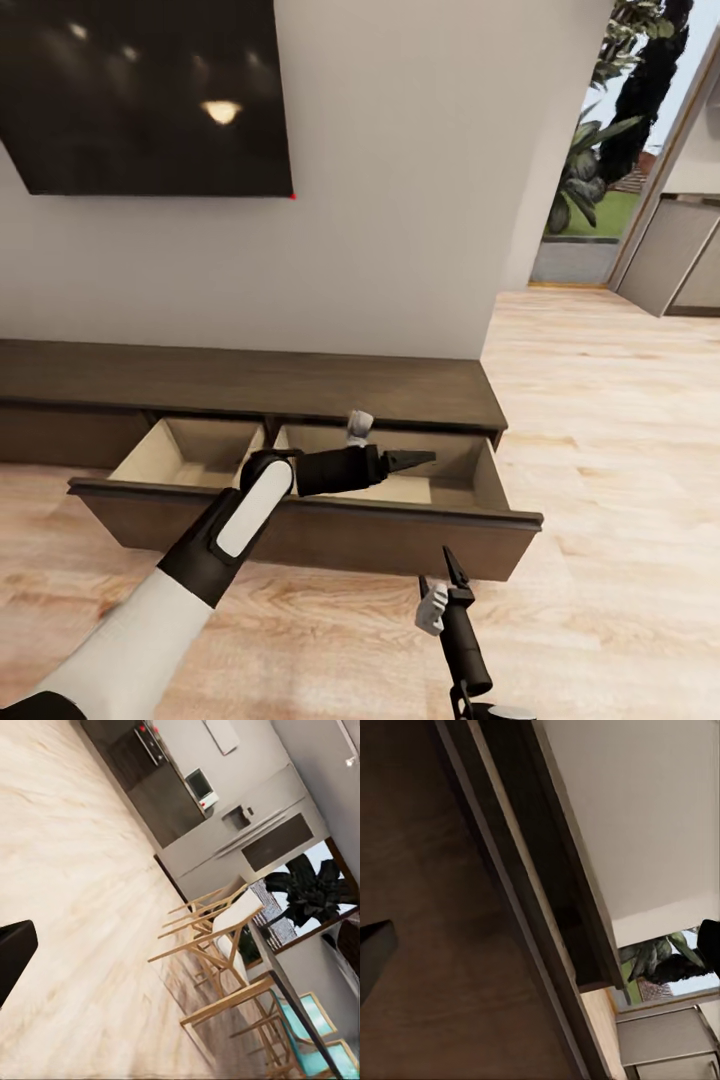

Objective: Place each of the two pumpkins and all three candles from the living room inside a cabinet in the living room (use any cabinet), then make sure every cabinet is closed, and position the cauldron so it is next to a table in the living room.

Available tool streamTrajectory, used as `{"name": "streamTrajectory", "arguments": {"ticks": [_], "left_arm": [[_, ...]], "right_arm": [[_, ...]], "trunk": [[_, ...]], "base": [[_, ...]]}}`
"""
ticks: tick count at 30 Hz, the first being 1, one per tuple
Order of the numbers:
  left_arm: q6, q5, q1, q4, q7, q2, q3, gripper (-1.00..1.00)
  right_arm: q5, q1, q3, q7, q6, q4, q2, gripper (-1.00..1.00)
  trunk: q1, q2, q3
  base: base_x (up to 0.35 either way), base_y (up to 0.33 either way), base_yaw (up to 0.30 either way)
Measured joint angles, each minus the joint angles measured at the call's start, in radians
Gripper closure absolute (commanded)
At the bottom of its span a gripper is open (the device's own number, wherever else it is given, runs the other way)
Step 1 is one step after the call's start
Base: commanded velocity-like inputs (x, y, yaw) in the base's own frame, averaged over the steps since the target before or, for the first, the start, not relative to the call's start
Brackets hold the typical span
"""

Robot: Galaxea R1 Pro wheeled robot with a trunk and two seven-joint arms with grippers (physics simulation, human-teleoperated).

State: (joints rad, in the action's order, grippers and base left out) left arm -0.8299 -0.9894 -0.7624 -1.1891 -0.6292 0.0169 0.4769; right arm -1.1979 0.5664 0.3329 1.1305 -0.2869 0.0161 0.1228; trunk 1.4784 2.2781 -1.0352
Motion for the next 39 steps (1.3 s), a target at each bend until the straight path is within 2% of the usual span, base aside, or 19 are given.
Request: {"name": "streamTrajectory", "arguments": {"ticks": [2, 7, 8, 10, 11, 17, 21, 25, 26, 29, 32, 33, 36, 38, 39], "left_arm": [[-0.003, 0.001, 0.0, -0.003, 0.0, 0.0, 0.018, -1.0], [-0.006, 0.001, 0.0, -0.003, 0.0, -0.002, 0.03, -1.0], [-0.007, 0.002, 0.003, -0.002, 0.0, -0.003, 0.058, -1.0], [-0.007, 0.001, 0.004, -0.003, 0.0, -0.003, 0.083, -1.0], [-0.008, 0.002, 0.005, 0.005, 0.0, -0.006, 0.107, -1.0], [-0.008, 0.001, 0.013, 0.029, 0.0, -0.017, 0.115, -1.0], [-0.008, 0.002, 0.015, 0.065, 0.0, -0.02, 0.152, -1.0], [-0.008, 0.002, 0.015, 0.083, 0.0, -0.057, 0.187, -1.0], [-0.007, 0.003, 0.016, 0.089, 0.0, -0.074, 0.206, -1.0], [-0.005, 0.002, 0.017, 0.125, 0.0, -0.091, 0.25, -1.0], [0.001, 0.004, 0.017, 0.187, 0.001, -0.095, 0.302, -1.0], [0.004, 0.008, 0.017, 0.245, 0.002, -0.096, 0.318, -1.0], [0.007, 0.012, 0.017, 0.385, 0.004, -0.096, 0.335, -1.0], [0.008, 0.011, 0.017, 0.435, 0.005, -0.095, 0.349, -1.0], [0.009, 0.013, 0.017, 0.479, 0.004, -0.094, 0.373, -1.0]], "right_arm": [[0.0, -0.002, 0.0, 0.001, 0.0, 0.001, 0.0, -1.0], [0.002, -0.021, -0.002, 0.001, 0.001, 0.018, 0.0, -1.0], [0.004, -0.025, -0.043, 0.0, 0.005, 0.02, 0.003, -1.0], [0.003, -0.026, -0.097, 0.001, 0.006, 0.021, 0.001, -1.0], [0.002, -0.027, -0.155, 0.001, 0.006, 0.025, -0.01, -1.0], [0.0, -0.031, -0.16, 0.0, 0.005, 0.038, -0.014, -1.0], [0.0, -0.045, -0.161, 0.0, 0.005, 0.059, -0.016, -1.0], [0.001, -0.07, -0.162, -0.011, 0.005, 0.063, -0.019, -1.0], [0.002, -0.076, -0.162, -0.021, 0.005, 0.063, -0.02, -1.0], [0.001, -0.08, -0.163, -0.04, 0.002, 0.064, -0.031, -1.0], [0.0, -0.081, -0.163, -0.07, 0.001, 0.064, -0.039, -1.0], [0.001, -0.084, -0.163, -0.101, 0.0, 0.064, -0.043, -1.0], [0.003, -0.093, -0.163, -0.149, 0.0, 0.064, -0.057, -1.0], [0.004, -0.095, -0.163, -0.157, 0.0, 0.064, -0.06, -1.0], [0.004, -0.098, -0.163, -0.16, 0.0, 0.064, -0.064, -1.0]], "trunk": [[-0.008, -0.014, 0.006], [-0.027, -0.049, 0.022], [-0.031, -0.056, 0.025], [-0.038, -0.07, 0.031], [-0.042, -0.077, 0.034], [-0.065, -0.119, 0.053], [-0.08, -0.147, 0.066], [-0.096, -0.175, 0.078], [-0.1, -0.182, 0.081], [-0.111, -0.203, 0.091], [-0.123, -0.224, 0.1], [-0.126, -0.231, 0.103], [-0.138, -0.252, 0.113], [-0.146, -0.266, 0.119], [-0.149, -0.273, 0.122]], "base": [[0.0, 0.0, 0.001], [0.0, 0.0, 0.0], [0.0, 0.0, 0.0], [0.0, 0.0, 0.0], [0.0, 0.0, 0.0], [0.0, 0.0, 0.0], [0.0, 0.0, 0.0], [0.0, 0.0, 0.0], [0.0, 0.0, 0.0], [0.0, 0.0, 0.0], [0.0, 0.0, 0.0], [0.0, 0.0, 0.0], [0.0, 0.0, 0.0], [0.0, 0.0, 0.0], [0.0, 0.0, 0.0]]}}
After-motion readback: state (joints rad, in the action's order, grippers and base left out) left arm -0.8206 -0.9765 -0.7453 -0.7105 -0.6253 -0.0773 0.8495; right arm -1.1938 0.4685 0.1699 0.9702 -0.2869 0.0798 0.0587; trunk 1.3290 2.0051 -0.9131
